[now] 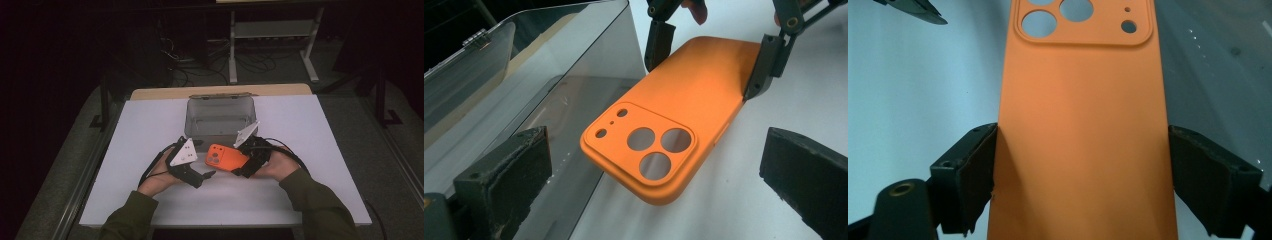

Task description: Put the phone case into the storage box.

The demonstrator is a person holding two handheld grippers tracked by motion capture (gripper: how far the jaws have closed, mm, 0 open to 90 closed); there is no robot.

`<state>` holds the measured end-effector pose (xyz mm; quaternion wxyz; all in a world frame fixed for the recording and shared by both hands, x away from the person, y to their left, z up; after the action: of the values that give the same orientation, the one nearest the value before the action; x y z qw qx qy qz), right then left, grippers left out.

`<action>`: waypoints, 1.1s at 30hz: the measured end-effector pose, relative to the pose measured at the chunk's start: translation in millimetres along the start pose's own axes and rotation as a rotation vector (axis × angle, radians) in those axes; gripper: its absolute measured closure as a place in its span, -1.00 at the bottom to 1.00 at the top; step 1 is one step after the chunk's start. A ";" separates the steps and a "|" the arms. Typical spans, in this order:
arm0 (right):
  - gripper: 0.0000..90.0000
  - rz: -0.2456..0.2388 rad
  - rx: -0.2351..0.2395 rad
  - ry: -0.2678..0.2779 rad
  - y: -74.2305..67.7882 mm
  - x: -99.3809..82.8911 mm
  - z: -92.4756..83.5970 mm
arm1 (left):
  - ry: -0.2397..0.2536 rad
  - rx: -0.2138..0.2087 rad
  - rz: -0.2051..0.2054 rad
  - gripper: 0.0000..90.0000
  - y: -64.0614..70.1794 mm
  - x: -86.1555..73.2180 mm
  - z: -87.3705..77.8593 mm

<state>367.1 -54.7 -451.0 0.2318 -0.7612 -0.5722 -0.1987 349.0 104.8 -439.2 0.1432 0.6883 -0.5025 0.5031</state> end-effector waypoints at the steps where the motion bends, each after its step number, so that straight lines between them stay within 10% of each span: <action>1: -0.65 0.000 0.000 0.001 0.2 0.1 0.1 | -0.001 0.001 0.004 -1.00 0.2 0.0 0.0; 33: -0.65 -0.001 -0.002 0.000 0.4 -0.6 -0.7 | -0.032 0.074 0.180 -1.00 5.6 -1.0 3.0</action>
<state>367.3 -55.7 -450.8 0.2311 -0.7609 -0.5725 -0.1993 345.9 100.6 -443.1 0.0641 0.6531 -0.5456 0.5211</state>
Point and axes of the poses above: each handheld gripper's, and its own axes: z roughly forward along the jaws, x roughly out of its top, y roughly to its right, the point moved 7 cm from there along z, roughly forward along the jaws, and after that the axes turned 8 degrees about x, right-handed, at the moved point
